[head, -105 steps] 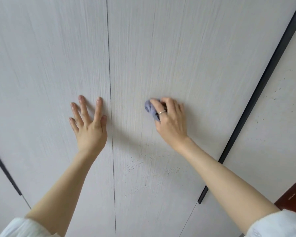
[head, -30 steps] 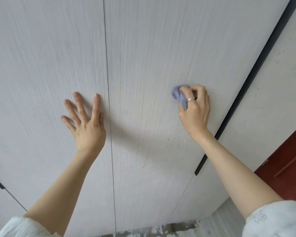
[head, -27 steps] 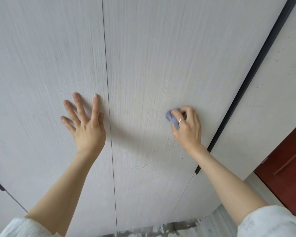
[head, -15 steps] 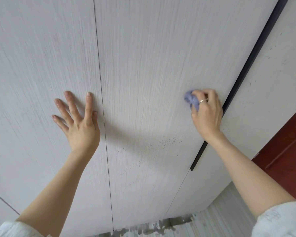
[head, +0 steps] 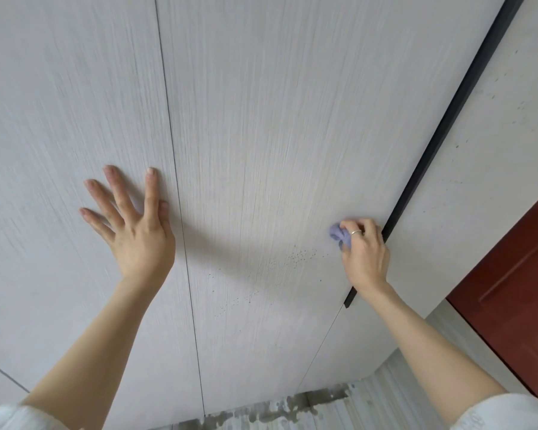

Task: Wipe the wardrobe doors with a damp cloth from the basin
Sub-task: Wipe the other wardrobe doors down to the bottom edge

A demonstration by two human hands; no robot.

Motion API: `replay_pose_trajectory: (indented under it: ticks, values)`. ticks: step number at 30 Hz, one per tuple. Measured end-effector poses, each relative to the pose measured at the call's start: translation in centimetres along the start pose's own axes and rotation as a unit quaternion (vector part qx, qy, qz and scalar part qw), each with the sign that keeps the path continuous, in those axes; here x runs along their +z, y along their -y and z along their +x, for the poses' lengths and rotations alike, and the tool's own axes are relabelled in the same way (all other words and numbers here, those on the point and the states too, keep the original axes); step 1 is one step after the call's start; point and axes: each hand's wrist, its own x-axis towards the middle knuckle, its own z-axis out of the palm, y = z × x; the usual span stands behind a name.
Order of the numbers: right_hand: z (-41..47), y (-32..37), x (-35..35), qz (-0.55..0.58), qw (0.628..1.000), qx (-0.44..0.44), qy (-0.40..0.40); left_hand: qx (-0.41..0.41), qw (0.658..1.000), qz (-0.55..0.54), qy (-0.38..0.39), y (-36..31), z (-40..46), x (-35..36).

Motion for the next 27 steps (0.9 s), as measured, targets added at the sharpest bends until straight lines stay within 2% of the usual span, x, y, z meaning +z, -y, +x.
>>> replay_pose_trajectory:
  ticks: [4, 6, 8, 10, 12, 14, 16, 18, 23, 25, 27]
  values:
    - [6.0, 0.0, -3.3, 0.045, 0.985, 0.021, -0.166, -0.001, 1.0, -0.003, -0.008, -0.2, 0.2, 0.2]
    - [7.3, 0.2, -3.5, 0.068, 0.977, 0.046, -0.199, 0.0, 1.0, -0.002, -0.015, -0.2, 0.1, 0.2]
    - [6.0, 0.1, -2.3, 0.065, 0.977, 0.05, -0.197, -0.004, 1.0, 0.0, -0.013, -0.1, -0.1, 0.3]
    - [2.8, -0.5, -0.2, 0.057, 0.983, 0.063, -0.162, 0.0, 1.0, -0.001, -0.01, -0.1, -0.1, 0.4]
    - [-0.9, -1.6, 1.9, 0.053, 0.992, 0.104, -0.052, 0.0, 1.0, -0.001, -0.008, 0.0, 0.0, 0.5]
    - [-3.3, -2.8, 3.3, 0.021, 0.983, 0.162, 0.081, -0.006, 1.0, -0.005, -0.009, -0.2, 0.0, 0.5]
    - [-3.6, -3.5, 3.3, 0.004, 0.973, 0.182, 0.14, -0.016, 1.0, -0.009, -0.012, -0.5, -0.3, 0.6]
    - [-2.0, -3.4, 2.1, 0.024, 0.978, 0.182, 0.102, -0.029, 0.999, -0.013, -0.012, -0.8, -0.4, 0.6]
    - [4.5, -2.9, -2.2, 0.089, 0.98, 0.137, -0.116, -0.043, 0.999, -0.026, -0.011, -1.0, -0.5, 0.7]
    - [5.8, -3.0, -2.6, 0.094, 0.977, 0.102, -0.163, -0.05, 0.998, -0.028, -0.005, -1.0, -0.8, 0.9]
    - [5.3, -3.1, -1.7, 0.068, 0.979, 0.075, -0.174, -0.077, 0.996, -0.04, 0.007, -1.2, -1.5, 1.2]
